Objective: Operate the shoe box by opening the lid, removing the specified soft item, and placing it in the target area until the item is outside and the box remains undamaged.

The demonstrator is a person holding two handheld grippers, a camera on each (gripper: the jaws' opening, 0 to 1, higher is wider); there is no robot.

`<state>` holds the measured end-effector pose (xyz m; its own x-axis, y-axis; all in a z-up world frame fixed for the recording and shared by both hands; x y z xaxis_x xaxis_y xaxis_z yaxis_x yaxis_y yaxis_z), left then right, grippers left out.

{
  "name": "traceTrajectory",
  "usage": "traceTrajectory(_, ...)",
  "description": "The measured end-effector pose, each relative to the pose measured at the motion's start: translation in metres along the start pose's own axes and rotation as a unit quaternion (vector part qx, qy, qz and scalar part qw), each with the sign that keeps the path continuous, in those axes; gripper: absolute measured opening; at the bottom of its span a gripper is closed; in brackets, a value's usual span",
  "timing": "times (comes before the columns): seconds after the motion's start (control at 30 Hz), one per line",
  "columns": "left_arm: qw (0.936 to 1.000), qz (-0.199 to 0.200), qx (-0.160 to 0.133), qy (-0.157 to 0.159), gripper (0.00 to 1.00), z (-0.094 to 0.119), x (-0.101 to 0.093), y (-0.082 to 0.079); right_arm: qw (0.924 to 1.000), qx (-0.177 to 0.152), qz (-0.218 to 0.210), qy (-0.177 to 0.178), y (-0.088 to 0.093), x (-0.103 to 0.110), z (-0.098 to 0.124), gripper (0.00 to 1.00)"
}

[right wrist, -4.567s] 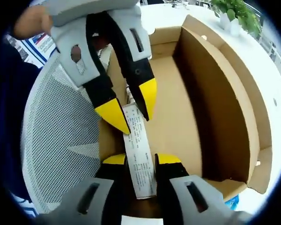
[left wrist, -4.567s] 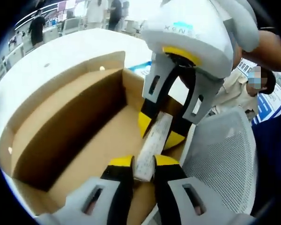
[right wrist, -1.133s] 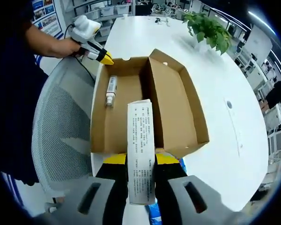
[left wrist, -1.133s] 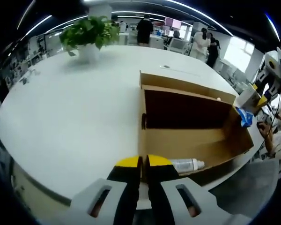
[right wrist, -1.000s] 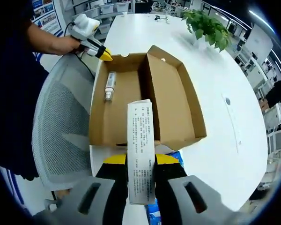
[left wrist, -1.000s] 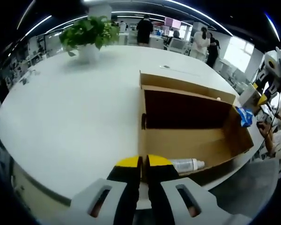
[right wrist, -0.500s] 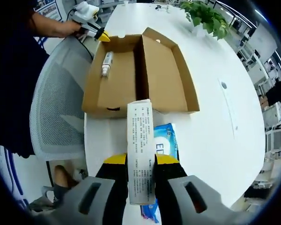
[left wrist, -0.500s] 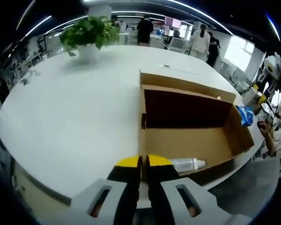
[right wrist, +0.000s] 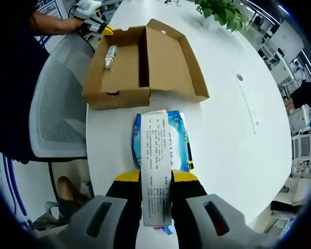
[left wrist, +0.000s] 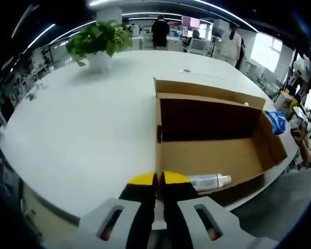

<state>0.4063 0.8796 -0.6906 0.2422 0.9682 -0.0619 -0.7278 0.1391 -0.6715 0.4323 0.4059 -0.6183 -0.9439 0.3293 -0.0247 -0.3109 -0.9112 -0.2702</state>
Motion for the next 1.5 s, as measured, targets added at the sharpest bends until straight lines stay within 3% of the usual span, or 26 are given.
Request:
traceTrajectory(0.83, 0.9999, 0.006, -0.002, -0.015, 0.0, 0.0, 0.002, 0.0, 0.999, 0.021, -0.037, 0.012, 0.049, -0.032, 0.003, 0.18)
traceTrajectory(1.5, 0.9995, 0.016, 0.0, -0.027, 0.0, 0.001, 0.005, 0.0, 0.9987, 0.035, -0.034, 0.014, 0.076, -0.057, 0.001, 0.18)
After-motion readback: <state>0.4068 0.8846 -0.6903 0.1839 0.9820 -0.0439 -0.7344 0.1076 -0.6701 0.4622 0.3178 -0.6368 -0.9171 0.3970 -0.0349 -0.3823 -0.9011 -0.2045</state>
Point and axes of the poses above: the point that each gripper's makers call its tool centre point, and the gripper's own axes: z roughly backward along the fingers, x roughly to its left, y roughly out of its underside, the point moved 5 cm from there along z, roughly backward along the fingers, and after that the axes turned 1 degree about -y, right-handed, at the moved point
